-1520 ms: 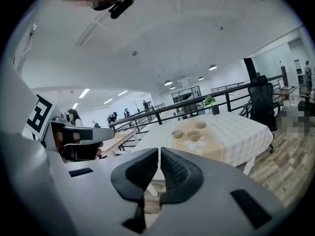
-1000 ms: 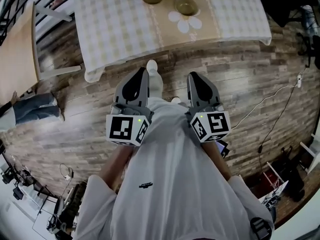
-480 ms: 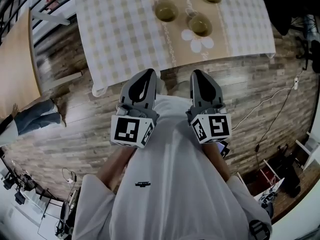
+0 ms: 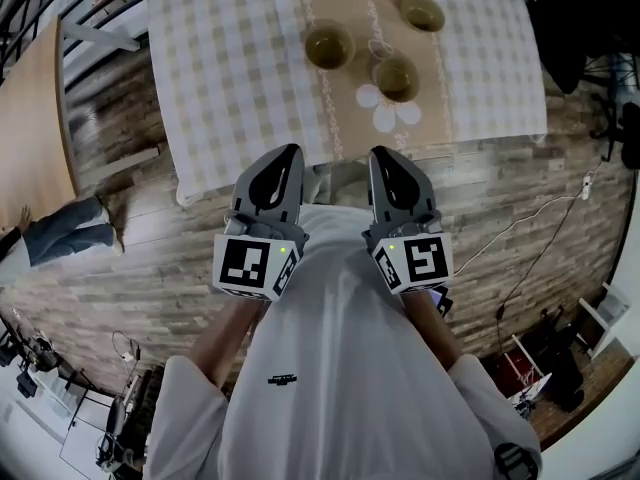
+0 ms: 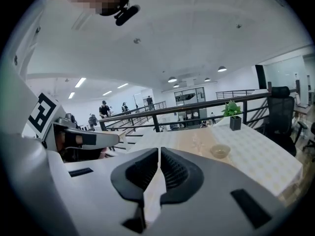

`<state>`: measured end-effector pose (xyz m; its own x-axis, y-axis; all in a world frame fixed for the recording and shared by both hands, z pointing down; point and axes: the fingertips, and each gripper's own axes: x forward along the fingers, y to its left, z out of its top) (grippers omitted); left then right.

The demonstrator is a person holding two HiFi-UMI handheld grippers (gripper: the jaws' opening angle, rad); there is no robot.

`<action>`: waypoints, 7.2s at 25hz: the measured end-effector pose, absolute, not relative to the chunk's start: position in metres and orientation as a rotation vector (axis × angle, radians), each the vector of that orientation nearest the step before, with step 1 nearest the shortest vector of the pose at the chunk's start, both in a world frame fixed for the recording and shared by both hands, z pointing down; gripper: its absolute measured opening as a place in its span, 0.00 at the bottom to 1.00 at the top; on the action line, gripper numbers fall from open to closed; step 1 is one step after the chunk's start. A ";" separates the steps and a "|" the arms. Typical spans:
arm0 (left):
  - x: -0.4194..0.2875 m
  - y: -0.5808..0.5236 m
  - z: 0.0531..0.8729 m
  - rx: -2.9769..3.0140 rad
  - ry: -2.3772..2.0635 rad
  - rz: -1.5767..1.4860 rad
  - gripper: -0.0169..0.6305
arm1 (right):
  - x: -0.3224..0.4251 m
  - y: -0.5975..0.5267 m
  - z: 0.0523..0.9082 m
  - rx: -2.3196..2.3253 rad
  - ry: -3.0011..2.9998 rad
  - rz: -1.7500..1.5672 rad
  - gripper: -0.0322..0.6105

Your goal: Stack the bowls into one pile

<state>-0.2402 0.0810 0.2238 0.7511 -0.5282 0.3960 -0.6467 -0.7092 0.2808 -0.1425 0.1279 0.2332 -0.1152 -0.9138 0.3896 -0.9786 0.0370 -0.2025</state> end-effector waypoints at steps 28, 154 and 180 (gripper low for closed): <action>-0.209 -0.050 0.344 2.290 -0.974 0.463 0.05 | -0.132 -0.039 0.348 1.626 -2.209 0.673 0.11; -0.146 -0.009 0.380 1.969 -0.702 0.468 0.06 | -0.082 0.025 0.298 1.943 -2.048 0.622 0.11; 0.042 0.071 0.411 1.708 -1.096 0.326 0.06 | 0.144 0.080 0.301 1.504 -2.371 0.532 0.11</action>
<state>0.0422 0.0711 0.4109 0.5463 -0.5095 0.6648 -0.7898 -0.0491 0.6115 0.1439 0.0801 0.3005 -0.4169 -0.8038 0.4245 -0.9081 0.3888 -0.1556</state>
